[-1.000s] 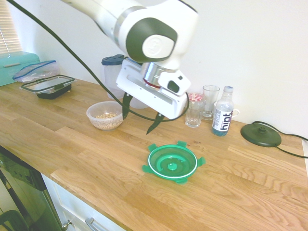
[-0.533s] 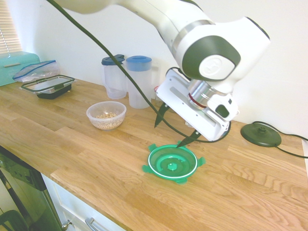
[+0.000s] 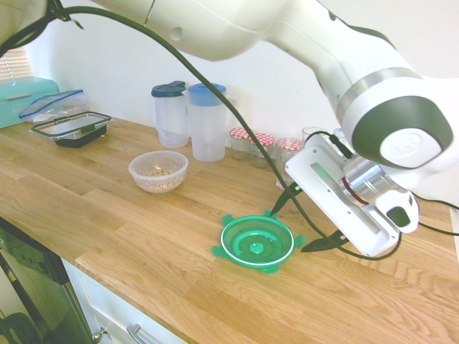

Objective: Cover the lid of food container

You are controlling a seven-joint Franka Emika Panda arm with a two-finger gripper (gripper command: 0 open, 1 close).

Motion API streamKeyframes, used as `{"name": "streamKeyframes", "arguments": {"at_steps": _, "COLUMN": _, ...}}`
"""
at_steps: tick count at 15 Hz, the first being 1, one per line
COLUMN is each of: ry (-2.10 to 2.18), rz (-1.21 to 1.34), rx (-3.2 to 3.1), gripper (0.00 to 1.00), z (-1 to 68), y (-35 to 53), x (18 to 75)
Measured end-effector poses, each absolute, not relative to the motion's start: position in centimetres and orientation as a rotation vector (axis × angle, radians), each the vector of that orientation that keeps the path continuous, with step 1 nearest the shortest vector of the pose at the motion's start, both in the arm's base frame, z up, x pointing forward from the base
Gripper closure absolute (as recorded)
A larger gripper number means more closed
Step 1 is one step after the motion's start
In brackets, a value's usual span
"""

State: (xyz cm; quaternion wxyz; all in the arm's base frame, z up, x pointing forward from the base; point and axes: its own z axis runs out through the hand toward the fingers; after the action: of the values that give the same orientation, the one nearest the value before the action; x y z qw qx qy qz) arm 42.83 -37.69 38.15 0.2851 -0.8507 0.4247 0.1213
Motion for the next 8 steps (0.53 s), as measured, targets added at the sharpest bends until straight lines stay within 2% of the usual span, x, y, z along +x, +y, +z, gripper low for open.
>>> {"name": "streamKeyframes", "arguments": {"at_steps": 8, "ry": 1.01, "rz": 0.414, "rx": -2.149, "gripper": 0.0, "z": 32.7, "y": -37.4, "x": 43.7}}
